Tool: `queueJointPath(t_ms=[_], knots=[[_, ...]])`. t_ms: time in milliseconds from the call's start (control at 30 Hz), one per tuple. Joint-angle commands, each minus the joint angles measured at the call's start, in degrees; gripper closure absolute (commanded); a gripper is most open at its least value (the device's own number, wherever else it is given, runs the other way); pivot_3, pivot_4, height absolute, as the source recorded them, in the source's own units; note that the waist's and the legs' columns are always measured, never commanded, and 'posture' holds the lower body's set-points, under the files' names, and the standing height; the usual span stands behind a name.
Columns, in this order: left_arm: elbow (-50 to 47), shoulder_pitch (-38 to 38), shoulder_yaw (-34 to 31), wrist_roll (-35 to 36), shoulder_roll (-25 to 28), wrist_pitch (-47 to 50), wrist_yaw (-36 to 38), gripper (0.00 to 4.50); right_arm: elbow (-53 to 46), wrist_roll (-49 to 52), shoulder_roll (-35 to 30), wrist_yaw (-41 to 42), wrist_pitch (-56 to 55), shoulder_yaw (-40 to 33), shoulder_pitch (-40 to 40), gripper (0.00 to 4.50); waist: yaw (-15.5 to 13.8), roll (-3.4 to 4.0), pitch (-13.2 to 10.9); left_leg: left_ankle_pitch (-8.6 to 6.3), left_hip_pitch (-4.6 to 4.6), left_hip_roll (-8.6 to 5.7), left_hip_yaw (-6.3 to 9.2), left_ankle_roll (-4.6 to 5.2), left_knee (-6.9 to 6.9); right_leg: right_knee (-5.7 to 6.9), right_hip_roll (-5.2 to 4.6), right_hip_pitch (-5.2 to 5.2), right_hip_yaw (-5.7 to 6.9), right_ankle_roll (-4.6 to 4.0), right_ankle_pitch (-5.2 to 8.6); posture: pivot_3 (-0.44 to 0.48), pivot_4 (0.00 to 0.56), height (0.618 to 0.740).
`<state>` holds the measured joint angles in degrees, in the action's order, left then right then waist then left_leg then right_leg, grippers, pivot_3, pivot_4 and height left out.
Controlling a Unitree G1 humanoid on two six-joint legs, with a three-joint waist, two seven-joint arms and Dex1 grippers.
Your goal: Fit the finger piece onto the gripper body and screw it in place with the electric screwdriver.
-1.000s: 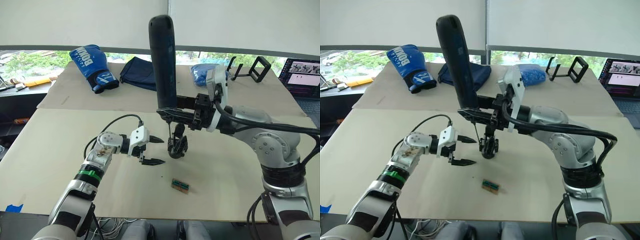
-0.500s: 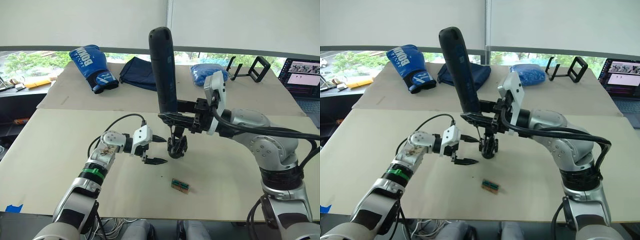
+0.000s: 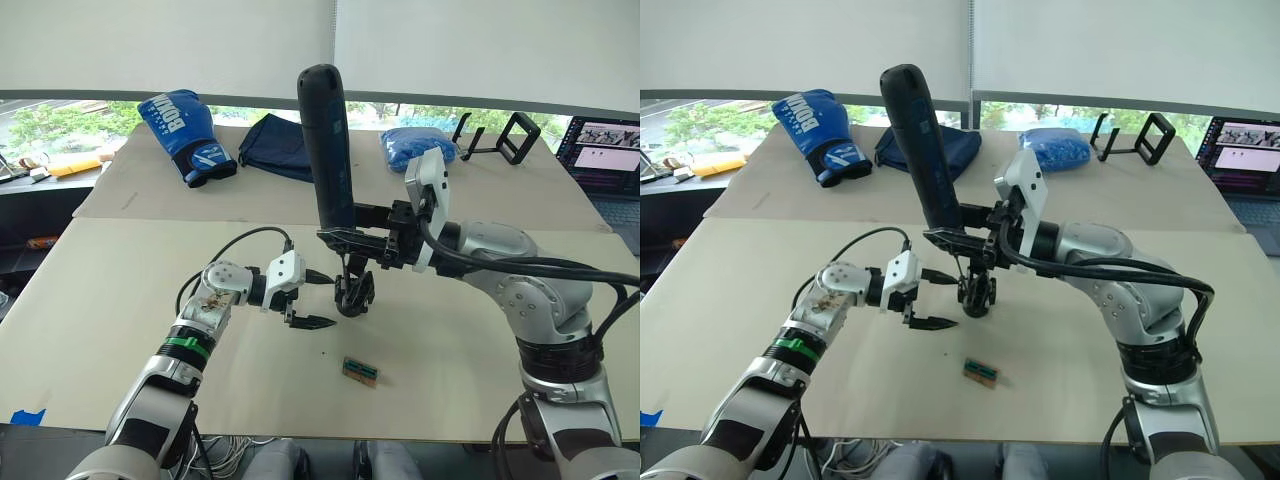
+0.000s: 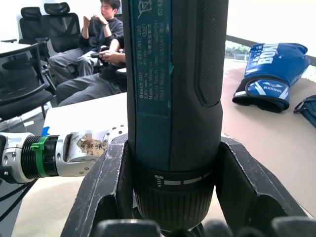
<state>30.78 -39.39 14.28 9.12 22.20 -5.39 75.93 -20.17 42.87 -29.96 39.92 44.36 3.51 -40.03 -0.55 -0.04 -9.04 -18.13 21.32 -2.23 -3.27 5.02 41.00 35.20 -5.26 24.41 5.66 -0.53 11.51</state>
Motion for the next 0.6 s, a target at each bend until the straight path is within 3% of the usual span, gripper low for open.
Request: queueJointPath(t_ms=[33, 600], knots=[[-1.91, 0.08, -0.66, 0.31, -0.14, -0.99, 0.08, 0.00, -1.35, -0.31, 0.38, 0.68, -3.13, -2.73, -0.82, 2.60, 0.00, 0.00, 0.00, 0.00, 0.00, 0.00, 0.00, 0.00, 0.00, 0.00, 0.00, 0.00, 0.00, 0.00, 0.00, 0.000, 0.150, 0.740], [-2.52, 0.06, -0.73, 0.41, 0.04, -0.82, 0.12, 0.00, -1.09, -2.17, 0.84, 1.96, -3.81, -2.89, 0.45, 2.60, 0.03, 0.00, 0.00, 0.01, -0.01, 0.00, -0.01, -0.02, 0.00, 0.00, 0.01, 0.00, 0.03, 0.00, 0.00, 0.000, 0.150, 0.740]])
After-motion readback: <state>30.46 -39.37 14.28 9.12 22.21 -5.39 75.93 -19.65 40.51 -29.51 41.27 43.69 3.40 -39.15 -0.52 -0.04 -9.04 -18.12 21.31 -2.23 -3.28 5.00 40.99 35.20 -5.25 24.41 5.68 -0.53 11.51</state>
